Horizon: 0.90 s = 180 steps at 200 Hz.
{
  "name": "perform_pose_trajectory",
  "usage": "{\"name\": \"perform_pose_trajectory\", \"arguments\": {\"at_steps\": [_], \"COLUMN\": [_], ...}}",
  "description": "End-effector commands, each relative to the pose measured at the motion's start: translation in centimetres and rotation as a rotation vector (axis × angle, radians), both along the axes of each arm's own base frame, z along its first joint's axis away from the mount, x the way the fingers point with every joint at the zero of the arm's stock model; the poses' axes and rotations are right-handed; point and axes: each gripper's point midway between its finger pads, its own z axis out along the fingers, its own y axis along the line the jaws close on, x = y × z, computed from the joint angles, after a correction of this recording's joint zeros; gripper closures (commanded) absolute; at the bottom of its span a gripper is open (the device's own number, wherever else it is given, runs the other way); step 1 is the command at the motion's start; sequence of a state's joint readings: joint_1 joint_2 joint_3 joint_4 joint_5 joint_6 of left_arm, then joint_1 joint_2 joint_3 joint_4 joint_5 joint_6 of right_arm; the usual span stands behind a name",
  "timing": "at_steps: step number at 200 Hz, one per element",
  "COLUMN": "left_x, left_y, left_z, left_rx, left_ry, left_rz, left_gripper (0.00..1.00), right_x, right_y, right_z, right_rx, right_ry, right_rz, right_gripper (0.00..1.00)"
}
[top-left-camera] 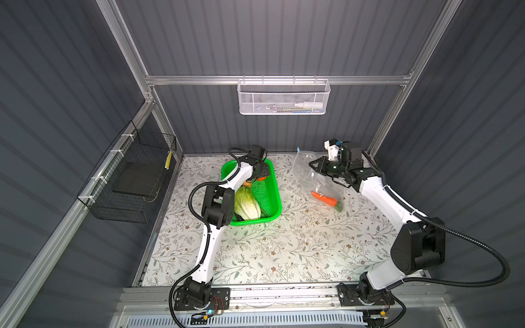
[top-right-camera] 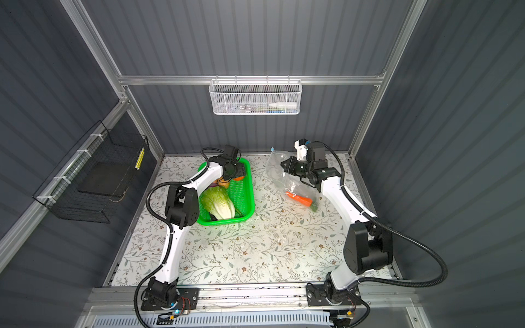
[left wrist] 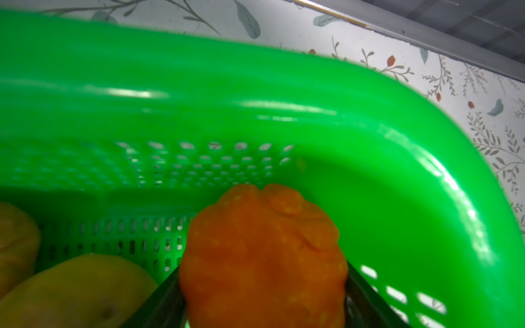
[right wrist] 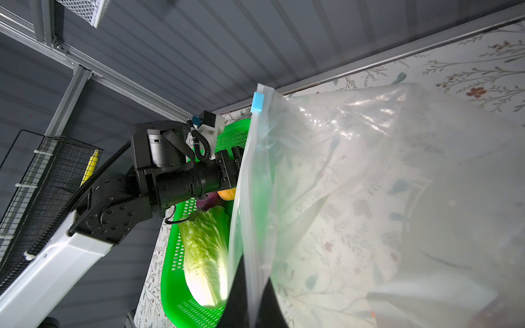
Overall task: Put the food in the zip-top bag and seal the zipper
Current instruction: 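Move the left gripper back into the basket and grasp the orange squash, then lift the orange squash with the left gripper and carry it over the bag mouth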
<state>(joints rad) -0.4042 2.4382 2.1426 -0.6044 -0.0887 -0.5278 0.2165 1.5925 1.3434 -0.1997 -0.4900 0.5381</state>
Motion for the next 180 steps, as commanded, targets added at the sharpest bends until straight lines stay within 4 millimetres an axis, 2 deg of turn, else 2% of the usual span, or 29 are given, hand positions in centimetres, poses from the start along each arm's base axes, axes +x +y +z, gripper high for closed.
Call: {"name": "perform_pose_trajectory", "arguments": {"at_steps": [1, 55, 113, 149, 180], "left_x": [-1.1, -1.5, -4.0, -6.4, -9.4], "left_y": [0.7, 0.8, 1.3, -1.6, -6.1], "left_z": [0.0, 6.1, 11.9, 17.0, 20.9], "left_rx": [-0.005, -0.082, -0.172, -0.288, -0.400], "left_ry": [0.038, -0.067, -0.157, -0.229, -0.279], "left_rz": [0.024, 0.058, 0.078, 0.005, -0.094], "left_gripper": [0.29, 0.30, 0.30, 0.30, 0.30], "right_x": [0.3, 0.0, -0.8, -1.5, -1.7], "right_y": [0.1, 0.7, 1.0, 1.3, 1.4], "right_z": [0.7, 0.8, 0.6, 0.5, 0.4], "right_rx": [0.003, 0.043, 0.042, 0.055, 0.060], "right_ry": [-0.008, 0.006, 0.002, 0.004, 0.008], "right_rz": [0.007, 0.036, 0.069, 0.092, 0.099], "right_gripper": [1.00, 1.00, 1.00, 1.00, 1.00]}}
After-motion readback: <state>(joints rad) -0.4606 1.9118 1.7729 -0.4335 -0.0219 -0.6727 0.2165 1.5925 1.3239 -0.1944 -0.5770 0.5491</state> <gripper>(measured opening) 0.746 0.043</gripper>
